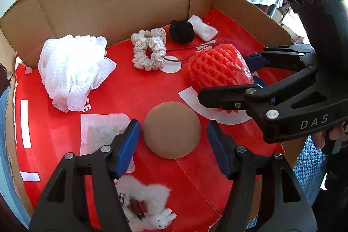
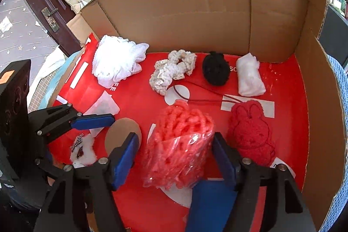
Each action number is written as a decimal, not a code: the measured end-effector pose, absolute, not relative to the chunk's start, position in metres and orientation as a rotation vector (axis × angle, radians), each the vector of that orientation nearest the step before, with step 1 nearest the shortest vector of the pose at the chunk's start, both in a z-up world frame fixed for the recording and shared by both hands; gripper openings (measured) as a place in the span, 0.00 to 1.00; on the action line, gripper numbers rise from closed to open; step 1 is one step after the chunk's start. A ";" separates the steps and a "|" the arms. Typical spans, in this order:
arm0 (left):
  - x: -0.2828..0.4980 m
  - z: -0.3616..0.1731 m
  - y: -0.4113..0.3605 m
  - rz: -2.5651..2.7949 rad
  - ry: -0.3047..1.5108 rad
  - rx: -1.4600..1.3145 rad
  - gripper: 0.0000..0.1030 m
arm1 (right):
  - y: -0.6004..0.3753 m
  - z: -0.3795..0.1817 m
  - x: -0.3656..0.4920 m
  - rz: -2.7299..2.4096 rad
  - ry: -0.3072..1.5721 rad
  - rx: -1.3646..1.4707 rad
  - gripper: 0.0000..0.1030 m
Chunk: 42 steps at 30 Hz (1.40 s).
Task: Organize soft objects
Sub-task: 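Carry the doll into the box with both tools and lower it onto the floor, then open both tools to release the doll and lift them out of the box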
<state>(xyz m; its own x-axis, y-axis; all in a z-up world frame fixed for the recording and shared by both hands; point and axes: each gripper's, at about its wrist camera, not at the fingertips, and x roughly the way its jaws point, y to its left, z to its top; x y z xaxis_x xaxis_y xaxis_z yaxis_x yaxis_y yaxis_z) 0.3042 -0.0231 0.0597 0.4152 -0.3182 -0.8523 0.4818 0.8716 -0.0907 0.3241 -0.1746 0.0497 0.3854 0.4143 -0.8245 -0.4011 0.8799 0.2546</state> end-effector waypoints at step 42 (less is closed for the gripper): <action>0.206 0.107 0.010 -0.061 0.491 0.068 0.94 | -0.203 0.097 0.214 0.214 0.492 -0.081 1.00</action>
<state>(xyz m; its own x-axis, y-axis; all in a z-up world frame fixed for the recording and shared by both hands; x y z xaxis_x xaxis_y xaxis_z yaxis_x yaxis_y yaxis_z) 0.2058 0.0105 0.1073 0.8800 -0.0426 -0.4730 0.0752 0.9959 0.0501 0.2142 -0.2030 0.0972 0.8597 0.1839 -0.4765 -0.2228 0.9745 -0.0259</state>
